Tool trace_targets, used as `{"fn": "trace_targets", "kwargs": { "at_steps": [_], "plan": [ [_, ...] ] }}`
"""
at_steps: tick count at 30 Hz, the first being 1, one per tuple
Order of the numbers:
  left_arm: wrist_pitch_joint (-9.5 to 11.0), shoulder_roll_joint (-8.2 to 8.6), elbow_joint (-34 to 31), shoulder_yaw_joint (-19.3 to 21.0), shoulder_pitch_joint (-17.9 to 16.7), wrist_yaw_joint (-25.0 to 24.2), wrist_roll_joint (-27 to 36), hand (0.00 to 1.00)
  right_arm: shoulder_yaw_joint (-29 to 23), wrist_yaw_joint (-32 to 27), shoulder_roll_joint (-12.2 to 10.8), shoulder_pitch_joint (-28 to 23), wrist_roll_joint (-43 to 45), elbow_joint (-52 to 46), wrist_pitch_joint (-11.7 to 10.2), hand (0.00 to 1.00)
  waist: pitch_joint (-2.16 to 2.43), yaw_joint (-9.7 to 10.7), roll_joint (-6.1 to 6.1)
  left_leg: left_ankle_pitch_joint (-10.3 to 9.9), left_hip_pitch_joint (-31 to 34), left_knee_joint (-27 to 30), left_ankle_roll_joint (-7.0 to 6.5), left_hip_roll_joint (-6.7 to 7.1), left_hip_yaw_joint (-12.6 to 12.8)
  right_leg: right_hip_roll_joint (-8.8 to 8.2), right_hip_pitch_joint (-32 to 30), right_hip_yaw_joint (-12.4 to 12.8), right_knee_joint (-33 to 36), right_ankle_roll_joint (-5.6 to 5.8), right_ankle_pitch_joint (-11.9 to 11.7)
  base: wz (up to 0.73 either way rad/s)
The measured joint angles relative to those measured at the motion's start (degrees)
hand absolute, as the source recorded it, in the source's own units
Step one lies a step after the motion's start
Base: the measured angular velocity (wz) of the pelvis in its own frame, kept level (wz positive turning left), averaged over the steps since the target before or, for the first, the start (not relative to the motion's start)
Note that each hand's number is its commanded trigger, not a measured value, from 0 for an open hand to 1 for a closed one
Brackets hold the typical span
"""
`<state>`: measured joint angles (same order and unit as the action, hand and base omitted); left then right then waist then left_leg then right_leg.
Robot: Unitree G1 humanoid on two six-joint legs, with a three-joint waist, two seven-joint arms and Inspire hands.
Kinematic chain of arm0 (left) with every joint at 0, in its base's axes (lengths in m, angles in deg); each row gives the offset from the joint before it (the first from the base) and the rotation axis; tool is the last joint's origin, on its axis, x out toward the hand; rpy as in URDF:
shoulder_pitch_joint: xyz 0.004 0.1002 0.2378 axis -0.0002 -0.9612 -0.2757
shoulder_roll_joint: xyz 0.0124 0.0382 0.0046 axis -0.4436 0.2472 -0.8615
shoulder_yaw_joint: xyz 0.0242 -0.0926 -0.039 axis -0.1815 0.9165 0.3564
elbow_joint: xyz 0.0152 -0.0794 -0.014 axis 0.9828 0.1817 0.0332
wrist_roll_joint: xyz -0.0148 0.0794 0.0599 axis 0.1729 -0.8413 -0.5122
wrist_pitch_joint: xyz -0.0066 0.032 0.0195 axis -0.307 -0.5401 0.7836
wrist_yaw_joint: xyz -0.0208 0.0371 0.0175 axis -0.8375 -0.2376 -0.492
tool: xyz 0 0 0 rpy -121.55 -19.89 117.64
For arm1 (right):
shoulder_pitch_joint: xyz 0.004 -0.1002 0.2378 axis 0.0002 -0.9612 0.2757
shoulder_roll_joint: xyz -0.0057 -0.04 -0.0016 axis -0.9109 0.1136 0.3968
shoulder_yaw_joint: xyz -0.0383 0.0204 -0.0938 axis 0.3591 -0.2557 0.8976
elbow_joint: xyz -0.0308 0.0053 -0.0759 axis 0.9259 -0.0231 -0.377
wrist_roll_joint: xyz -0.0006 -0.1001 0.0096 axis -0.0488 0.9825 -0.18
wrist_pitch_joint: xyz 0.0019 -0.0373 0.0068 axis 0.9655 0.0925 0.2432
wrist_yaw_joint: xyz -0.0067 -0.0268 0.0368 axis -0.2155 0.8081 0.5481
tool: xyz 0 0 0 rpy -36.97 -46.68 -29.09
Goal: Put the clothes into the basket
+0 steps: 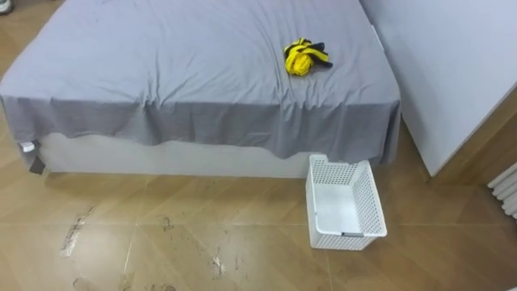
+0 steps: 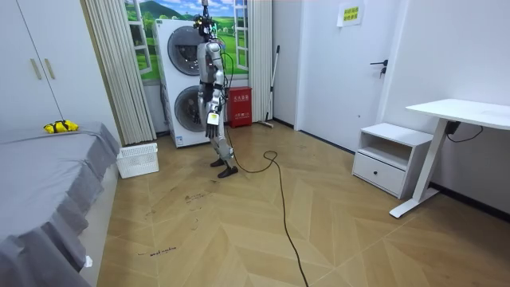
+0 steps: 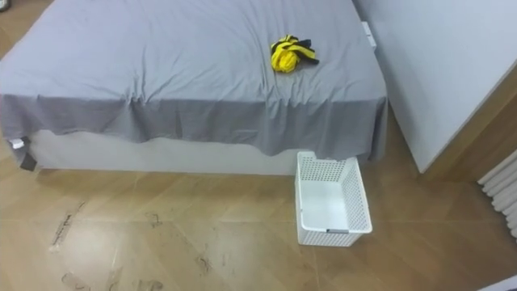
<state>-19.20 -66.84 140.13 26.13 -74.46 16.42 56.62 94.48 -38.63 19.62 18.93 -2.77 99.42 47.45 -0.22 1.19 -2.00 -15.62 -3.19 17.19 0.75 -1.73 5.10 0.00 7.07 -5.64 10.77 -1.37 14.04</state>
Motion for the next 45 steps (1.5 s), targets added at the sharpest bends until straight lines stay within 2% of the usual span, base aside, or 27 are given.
{"fn": "trace_targets", "kwargs": {
  "at_steps": [5,6,8,9,11,14,15,17,20,23,24,25,26,28,31,33,34,35,36,37,39,40,41,42,43,44,45],
  "plan": [
    [0.3,-1.15,-0.8,0.9,0.1,-0.7,6.9,0.00,0.0,0.8,0.1,-0.2,-0.6,-0.3,-0.2,0.00,-0.11,-0.1,-0.01,-1.3,9.0,19.1,0.44,-3.14,0.6,1.29,-0.6,-0.2,3.1,-1.95,2.8,0.10],
    [0.4,-1.23,-0.9,0.9,0.0,-1.0,7.4,0.00,0.0,0.8,0.3,-0.3,-0.7,-0.3,-0.3,0.00,-0.48,0.0,0.19,-0.4,12.5,25.0,-0.19,-4.30,0.7,1.96,0.3,-0.2,3.4,-2.79,3.4,0.15],
    [0.6,-1.09,-0.7,0.2,-0.1,-1.2,8.8,0.00,0.1,0.6,0.6,-0.2,-1.0,-0.4,-0.6,0.00,-0.46,0.3,0.05,-1.1,15.7,24.0,-1.60,-2.23,0.2,0.89,0.4,-0.2,4.4,-2.85,4.5,0.09],
    [0.9,-0.68,-1.1,-0.6,-0.2,-1.3,10.4,0.00,0.1,0.4,1.1,0.0,-0.9,-0.4,-0.5,0.00,-0.48,0.0,0.02,-0.5,18.8,18.6,-1.33,0.13,0.2,-0.29,0.0,-0.2,4.9,-2.50,5.3,0.00],
    [1.5,-0.50,-1.7,-1.3,-0.2,-1.4,13.6,0.00,0.2,0.2,1.4,-0.2,-0.8,-0.4,-0.5,0.00,-0.40,-0.2,-0.13,3.6,22.9,6.9,0.09,2.78,0.5,-1.42,-0.2,0.1,5.2,-1.89,6.5,-0.24],
    [2.7,-0.64,-1.7,-1.1,-1.4,-2.3,16.5,0.00,0.2,-0.7,1.5,-0.7,0.2,-0.5,0.0,0.00,-0.45,-1.5,-0.03,14.8,25.2,-2.8,-0.10,2.62,1.5,-2.99,2.1,2.4,4.8,-0.74,9.2,-0.55],
    [3.8,-0.52,-1.7,-0.9,-1.6,-2.5,17.1,0.00,0.0,-0.7,1.5,-0.9,0.6,-0.6,-0.1,0.00,-0.17,-1.4,-0.51,18.2,26.0,-1.8,-2.07,3.59,2.3,-4.25,2.7,2.8,4.7,0.25,10.3,-0.15],
    [4.9,-0.62,-1.7,-0.3,-1.2,-2.9,17.2,0.00,-0.7,-0.8,1.6,-1.1,1.6,-0.4,-0.1,0.00,0.49,-1.3,-1.46,16.6,27.6,2.7,-6.28,5.07,4.9,-6.08,2.9,3.8,3.9,2.25,11.2,-0.07],
    [6.1,-0.74,-1.7,-0.4,-0.9,-4.8,17.2,0.00,-1.7,-0.7,1.7,-1.7,2.0,-0.6,-1.1,0.00,0.11,-1.8,-1.68,9.0,28.1,10.9,-7.28,6.13,7.2,-8.87,4.6,3.7,5.4,4.63,9.7,-0.18],
    [7.2,-0.80,-1.6,-0.8,-0.5,-4.8,17.5,0.00,-2.0,-0.8,1.6,-2.3,0.9,-1.9,-2.2,0.00,-0.03,-1.7,-1.77,4.1,22.1,10.2,-8.10,7.99,7.6,-11.28,0.3,3.7,23.8,6.78,4.6,-0.03],
    [7.4,-0.94,-1.5,-2.1,-0.5,-4.8,17.4,0.00,-2.1,-0.9,1.8,-2.5,0.3,-3.0,-2.6,0.00,-0.23,-1.8,-1.93,3.3,18.2,8.0,-8.38,8.71,7.4,-12.07,-2.7,3.6,32.6,6.52,-2.2,-0.10],
    [7.7,-0.92,-1.5,-3.3,-0.6,-4.8,16.4,0.00,-2.3,-1.0,1.8,-2.5,0.5,-4.0,-3.1,0.00,0.17,-1.9,-0.56,2.7,14.4,5.3,-8.56,8.75,6.7,-12.11,-5.7,3.5,39.4,5.65,-9.4,-0.12],
    [7.9,-0.90,-1.5,-3.5,-0.4,-4.8,15.8,0.00,-2.3,-1.0,1.8,-2.6,0.6,-5.0,-3.2,0.00,0.00,-1.9,-0.52,2.5,12.6,4.0,-8.62,8.68,6.3,-12.05,-7.3,3.1,42.2,5.23,-9.0,-0.08],
    [8.4,-0.72,-0.8,-4.2,1.4,-4.8,14.7,0.00,-2.3,-1.0,1.6,-2.2,1.0,-9.9,-3.2,0.00,-0.46,-2.0,0.71,1.8,7.3,0.0,-8.35,7.41,5.0,-10.22,-16.3,-0.9,47.2,2.32,-1.5,0.04],
    [8.6,-0.70,-1.4,-6.4,3.0,-4.8,13.4,0.00,-2.2,-1.5,0.9,-1.1,3.0,-15.4,-3.9,0.00,-1.09,-1.5,1.93,0.3,2.8,-2.3,-7.48,5.46,2.7,-5.28,-25.7,-4.0,35.0,1.44,2.8,0.27],
    [8.5,-0.73,-1.7,-9.2,3.2,-4.8,13.4,0.00,-2.2,-1.8,0.7,-0.5,4.0,-17.1,-4.4,0.00,-1.03,-1.3,2.11,-0.7,-0.7,-4.8,-6.65,4.56,1.4,-3.35,-27.4,-4.8,20.2,0.98,0.5,0.34],
    [8.3,-0.50,-1.7,-10.3,3.3,-5.0,13.3,0.00,-2.2,-2.1,0.8,0.3,4.1,-17.3,-5.1,0.00,-0.93,-1.2,2.39,-1.6,-2.7,-5.6,-6.02,3.95,0.1,-2.95,-27.5,-5.7,11.4,0.68,-5.5,0.42],
    [8.2,-0.40,-1.7,-11.0,3.3,-5.0,13.1,0.00,-2.3,-2.4,0.8,0.5,4.0,-17.3,-5.6,0.00,-0.83,-1.2,2.69,-2.1,-3.7,-5.7,-5.62,3.43,-0.7,-2.62,-27.4,-6.4,8.4,0.33,-8.8,0.43],
    [8.2,-0.52,-1.7,-11.7,3.4,-5.1,12.9,0.00,-2.3,-3.3,0.9,0.6,3.9,-18.4,-6.3,0.00,0.04,-1.4,2.75,-3.0,-4.7,-5.9,-4.53,2.33,-1.5,-1.45,-26.4,-7.0,5.5,-2.02,-13.5,0.20],
    [8.2,-0.67,-1.4,-12.0,3.5,-5.1,13.0,0.00,-2.3,-4.0,0.9,1.6,3.9,-19.8,-7.0,0.00,0.14,-2.0,3.14,-3.7,-5.0,-5.3,-3.08,1.21,-1.6,-0.43,-25.3,-7.6,6.2,-3.51,-15.5,0.05],
    [8.1,-0.55,-1.4,-12.2,2.6,-5.1,13.1,0.00,-2.6,-4.9,1.1,2.8,3.7,-22.0,-8.1,0.00,-0.25,-2.4,4.57,-3.2,-6.9,-6.1,-0.73,-0.32,-1.4,0.45,-24.3,-8.9,9.2,-4.02,-12.6,0.06],
    [8.2,-0.48,-2.1,-12.2,2.4,-5.2,13.0,0.00,-3.6,-5.9,1.0,2.6,3.3,-24.8,-8.2,0.00,-0.73,-1.9,4.91,-2.1,-9.8,-6.9,0.46,-1.03,-2.7,-0.32,-26.4,-9.7,17.9,-5.19,-9.8,0.21],
    [8.3,-0.58,-2.7,-12.2,1.9,-5.3,13.0,0.00,-3.9,-6.2,1.0,2.3,3.1,-26.3,-8.1,0.00,-1.51,-1.5,4.50,-2.0,-11.1,-6.8,0.40,-1.37,-4.0,-0.42,-28.7,-10.8,21.9,-4.70,-7.7,0.00],
    [9.2,-1.71,-3.2,-11.5,0.0,-5.3,13.1,0.00,-4.0,-6.5,0.5,1.7,2.9,-29.8,-7.8,0.00,-0.16,-2.0,4.44,-2.7,-11.5,-3.5,1.15,-1.51,-3.7,0.42,-29.4,-10.3,17.1,-4.55,-8.1,-0.15],
    [9.0,-2.81,-2.5,-11.3,-1.0,-5.3,13.1,0.00,-3.9,-6.4,0.7,1.2,2.9,-33.1,-7.9,0.00,-0.31,-1.9,3.72,-4.3,-10.4,4.0,3.10,-1.49,-2.0,0.54,-28.1,-11.3,14.8,-6.72,-11.3,-0.31],
    [8.6,-2.80,-2.6,-11.3,-1.8,-5.3,13.1,0.00,-3.9,-6.5,1.4,1.1,3.0,-34.0,-7.8,0.00,-0.20,-1.6,4.30,-4.3,-9.8,8.4,3.10,-2.77,-1.4,1.31,-26.7,-12.3,15.5,-7.45,-10.7,-0.23],
    [8.7,-3.43,-3.1,-10.2,-3.3,-5.2,13.2,0.00,-4.1,-7.2,1.4,1.1,3.0,-35.5,-7.8,0.00,-0.05,-1.4,4.38,-1.0,-7.7,16.8,3.96,-4.09,-0.4,2.37,-23.2,-13.0,14.3,-8.37,-8.0,-0.15]
  ]
}}
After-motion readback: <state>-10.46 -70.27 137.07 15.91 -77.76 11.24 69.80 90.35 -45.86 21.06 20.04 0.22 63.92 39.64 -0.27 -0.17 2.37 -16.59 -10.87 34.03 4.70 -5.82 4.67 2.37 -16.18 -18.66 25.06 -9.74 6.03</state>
